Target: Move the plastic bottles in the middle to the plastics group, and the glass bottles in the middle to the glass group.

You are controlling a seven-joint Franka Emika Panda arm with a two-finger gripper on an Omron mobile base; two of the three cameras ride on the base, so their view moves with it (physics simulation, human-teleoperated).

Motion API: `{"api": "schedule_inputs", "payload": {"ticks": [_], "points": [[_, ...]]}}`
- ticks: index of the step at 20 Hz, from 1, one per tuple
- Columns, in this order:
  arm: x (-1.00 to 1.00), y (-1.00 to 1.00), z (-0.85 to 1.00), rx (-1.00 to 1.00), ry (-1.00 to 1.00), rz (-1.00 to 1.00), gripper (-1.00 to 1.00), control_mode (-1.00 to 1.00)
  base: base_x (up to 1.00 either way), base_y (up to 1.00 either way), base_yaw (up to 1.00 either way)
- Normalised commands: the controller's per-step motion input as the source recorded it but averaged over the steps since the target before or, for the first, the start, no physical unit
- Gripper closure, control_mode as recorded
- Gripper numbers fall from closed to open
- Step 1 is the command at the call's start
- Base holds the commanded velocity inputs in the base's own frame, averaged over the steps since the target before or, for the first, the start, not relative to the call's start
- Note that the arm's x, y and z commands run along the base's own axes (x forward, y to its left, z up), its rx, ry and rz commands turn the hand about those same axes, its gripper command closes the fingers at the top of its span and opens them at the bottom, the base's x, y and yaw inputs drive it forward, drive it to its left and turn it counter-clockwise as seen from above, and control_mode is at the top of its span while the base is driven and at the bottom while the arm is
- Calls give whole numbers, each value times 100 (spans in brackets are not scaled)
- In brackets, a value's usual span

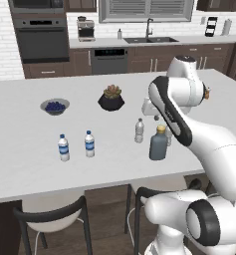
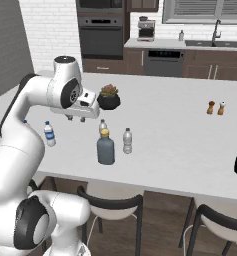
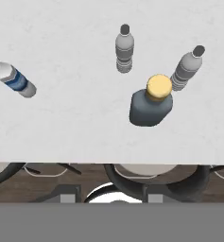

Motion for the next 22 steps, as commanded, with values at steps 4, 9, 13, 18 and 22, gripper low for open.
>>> {"api": "schedule_inputs", "payload": {"ticks": [4, 9, 13, 18, 22], "points": [[-1, -4, -6, 0, 0, 0, -100, -100, 0, 0, 0], [-4, -30, -22, 0, -2, 15, -100, -100, 0, 0, 0], [5, -59, -43, -3, 5, 10, -100, -100, 0, 0, 0], [30, -58, -41, -2, 13, 3, -100, -100, 0, 0, 0], [71, -8, -36, -2, 7, 0, -100, -100, 0, 0, 0]]}}
